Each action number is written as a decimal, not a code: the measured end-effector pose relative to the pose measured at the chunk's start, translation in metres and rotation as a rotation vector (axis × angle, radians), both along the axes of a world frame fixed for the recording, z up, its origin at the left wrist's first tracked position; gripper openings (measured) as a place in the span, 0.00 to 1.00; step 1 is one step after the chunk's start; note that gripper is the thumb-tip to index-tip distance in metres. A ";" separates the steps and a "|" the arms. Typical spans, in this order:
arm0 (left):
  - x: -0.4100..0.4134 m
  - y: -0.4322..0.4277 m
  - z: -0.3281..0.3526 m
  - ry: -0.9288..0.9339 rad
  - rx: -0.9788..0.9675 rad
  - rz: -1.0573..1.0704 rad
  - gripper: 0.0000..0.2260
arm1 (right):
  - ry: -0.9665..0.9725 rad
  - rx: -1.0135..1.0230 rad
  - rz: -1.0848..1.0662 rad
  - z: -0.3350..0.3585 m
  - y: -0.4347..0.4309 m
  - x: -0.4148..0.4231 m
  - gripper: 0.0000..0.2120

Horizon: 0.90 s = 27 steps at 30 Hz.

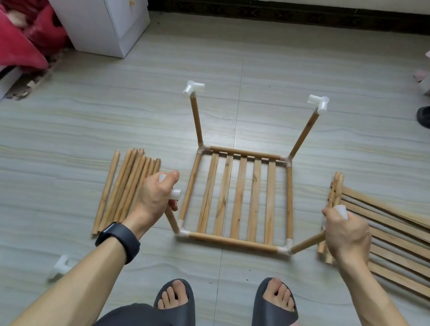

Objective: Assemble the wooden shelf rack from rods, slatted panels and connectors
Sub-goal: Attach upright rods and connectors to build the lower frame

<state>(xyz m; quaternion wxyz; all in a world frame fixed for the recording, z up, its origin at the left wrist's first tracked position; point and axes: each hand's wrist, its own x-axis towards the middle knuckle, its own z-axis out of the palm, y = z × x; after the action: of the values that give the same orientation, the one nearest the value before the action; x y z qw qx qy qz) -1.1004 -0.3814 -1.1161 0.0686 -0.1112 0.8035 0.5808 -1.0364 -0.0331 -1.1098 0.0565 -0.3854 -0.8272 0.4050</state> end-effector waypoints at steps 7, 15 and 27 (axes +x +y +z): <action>-0.004 0.001 0.005 -0.053 -0.060 -0.044 0.17 | -0.057 -0.048 0.056 0.011 -0.001 0.002 0.19; -0.003 -0.002 0.019 -0.083 -0.222 -0.092 0.18 | -0.313 0.333 0.233 0.027 0.003 0.005 0.25; -0.007 -0.060 -0.002 -0.226 -0.167 -0.024 0.30 | 0.048 0.667 0.920 0.064 -0.122 -0.056 0.27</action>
<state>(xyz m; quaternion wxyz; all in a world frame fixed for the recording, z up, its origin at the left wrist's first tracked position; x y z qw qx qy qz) -1.1077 -0.4409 -1.1185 0.1560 -0.1715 0.8376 0.4946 -1.0922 -0.1556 -1.0461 0.0118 0.0624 -0.9915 0.1133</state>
